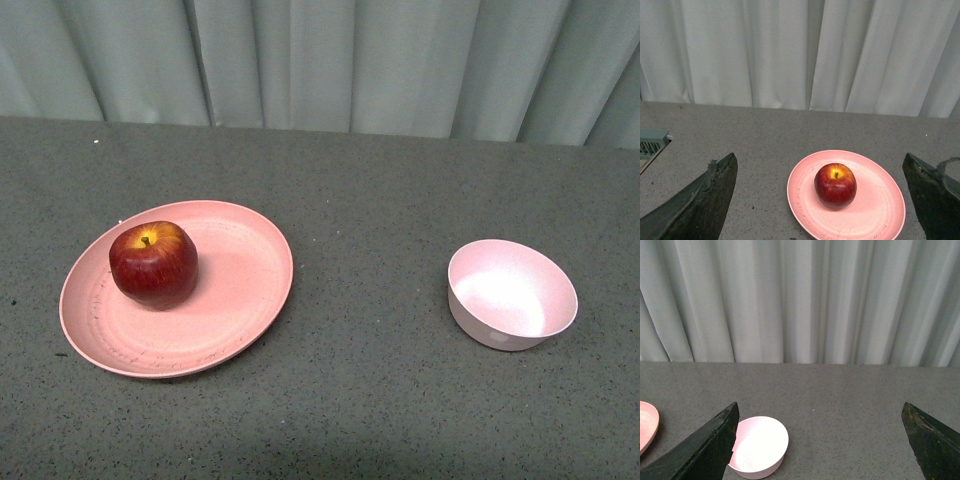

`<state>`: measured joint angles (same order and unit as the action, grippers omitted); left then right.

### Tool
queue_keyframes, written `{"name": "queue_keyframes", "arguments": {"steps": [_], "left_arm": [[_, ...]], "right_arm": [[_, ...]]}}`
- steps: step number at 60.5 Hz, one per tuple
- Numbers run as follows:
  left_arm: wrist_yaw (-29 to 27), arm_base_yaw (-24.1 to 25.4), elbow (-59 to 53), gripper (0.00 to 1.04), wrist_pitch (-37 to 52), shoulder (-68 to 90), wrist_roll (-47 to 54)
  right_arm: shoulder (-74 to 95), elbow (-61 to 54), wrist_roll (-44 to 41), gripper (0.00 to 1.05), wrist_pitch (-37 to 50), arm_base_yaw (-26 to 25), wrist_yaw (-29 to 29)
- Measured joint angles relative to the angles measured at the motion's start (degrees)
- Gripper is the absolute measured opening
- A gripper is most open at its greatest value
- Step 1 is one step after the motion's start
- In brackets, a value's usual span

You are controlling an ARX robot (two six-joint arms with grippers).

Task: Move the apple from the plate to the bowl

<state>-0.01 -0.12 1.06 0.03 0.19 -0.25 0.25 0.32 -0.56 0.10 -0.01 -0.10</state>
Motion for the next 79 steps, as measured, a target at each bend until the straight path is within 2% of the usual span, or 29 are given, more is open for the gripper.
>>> {"name": "queue_keyframes", "arguments": {"steps": [79], "left_arm": [[0.0, 0.0, 0.0, 0.98, 0.0, 0.0, 0.0]], "right_arm": [[0.0, 0.0, 0.0, 0.95, 0.0, 0.0, 0.0]]}}
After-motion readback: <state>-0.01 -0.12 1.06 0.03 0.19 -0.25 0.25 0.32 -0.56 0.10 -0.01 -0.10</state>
